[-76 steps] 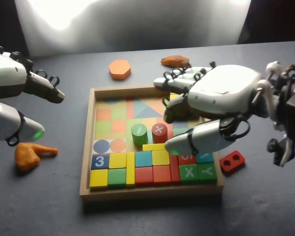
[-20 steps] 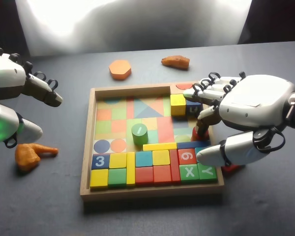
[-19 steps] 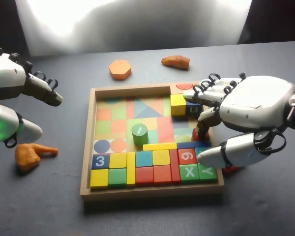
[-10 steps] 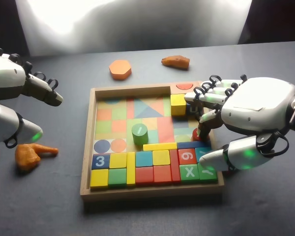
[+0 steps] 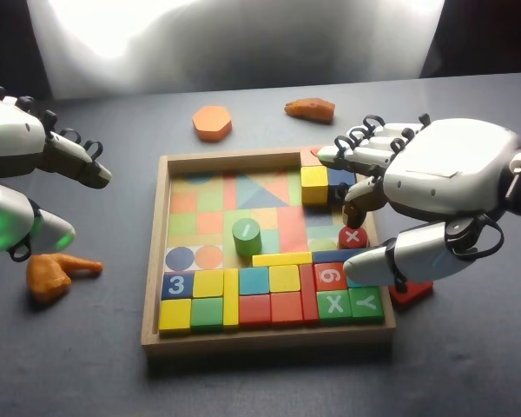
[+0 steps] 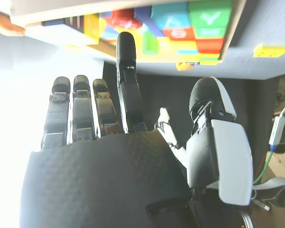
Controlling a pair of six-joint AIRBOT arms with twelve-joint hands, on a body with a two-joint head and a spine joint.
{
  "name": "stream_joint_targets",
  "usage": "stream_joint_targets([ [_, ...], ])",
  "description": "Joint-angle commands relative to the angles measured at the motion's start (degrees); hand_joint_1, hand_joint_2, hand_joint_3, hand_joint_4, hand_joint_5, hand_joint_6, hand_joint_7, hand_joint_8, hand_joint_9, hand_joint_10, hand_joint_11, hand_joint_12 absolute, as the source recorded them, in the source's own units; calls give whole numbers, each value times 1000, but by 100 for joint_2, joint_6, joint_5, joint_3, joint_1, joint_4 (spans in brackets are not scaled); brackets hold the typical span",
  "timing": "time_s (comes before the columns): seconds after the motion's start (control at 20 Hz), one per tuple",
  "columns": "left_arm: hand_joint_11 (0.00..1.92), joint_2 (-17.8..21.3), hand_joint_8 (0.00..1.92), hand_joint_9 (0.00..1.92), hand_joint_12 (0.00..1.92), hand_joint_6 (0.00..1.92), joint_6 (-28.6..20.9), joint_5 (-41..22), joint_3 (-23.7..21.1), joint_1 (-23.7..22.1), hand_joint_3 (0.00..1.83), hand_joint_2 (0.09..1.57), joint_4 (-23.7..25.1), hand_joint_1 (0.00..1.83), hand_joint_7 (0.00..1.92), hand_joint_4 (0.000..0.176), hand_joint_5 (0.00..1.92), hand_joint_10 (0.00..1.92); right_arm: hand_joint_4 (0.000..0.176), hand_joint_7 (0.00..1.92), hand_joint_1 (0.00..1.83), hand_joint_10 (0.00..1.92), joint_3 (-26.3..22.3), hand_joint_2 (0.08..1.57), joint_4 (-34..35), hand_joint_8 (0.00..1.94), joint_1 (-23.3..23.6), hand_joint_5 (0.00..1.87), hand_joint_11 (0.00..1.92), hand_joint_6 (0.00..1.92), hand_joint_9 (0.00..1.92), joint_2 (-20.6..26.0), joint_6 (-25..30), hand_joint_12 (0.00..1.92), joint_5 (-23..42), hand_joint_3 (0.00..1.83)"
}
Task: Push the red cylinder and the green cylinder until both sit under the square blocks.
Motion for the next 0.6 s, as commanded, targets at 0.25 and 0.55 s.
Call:
stream_joint_targets([
  [0.25, 0, 38, 4, 356, 1075, 5, 21, -410, 18, -51, 0, 1370, 99, 404, 329, 30, 313, 7, 0, 155, 0, 5, 42, 1155, -1, 8, 307, 544, 0, 511, 11, -222, -25, 0, 643, 1],
  [0.55, 0, 38, 1, 334, 1042, 4, 21, -410, 23, -51, 0, 1372, 100, 407, 300, 31, 298, 1, 0, 141, 0, 3, 771, 1158, 381, 0, 577, 531, 0, 513, 7, -1074, -8, 0, 648, 1],
])
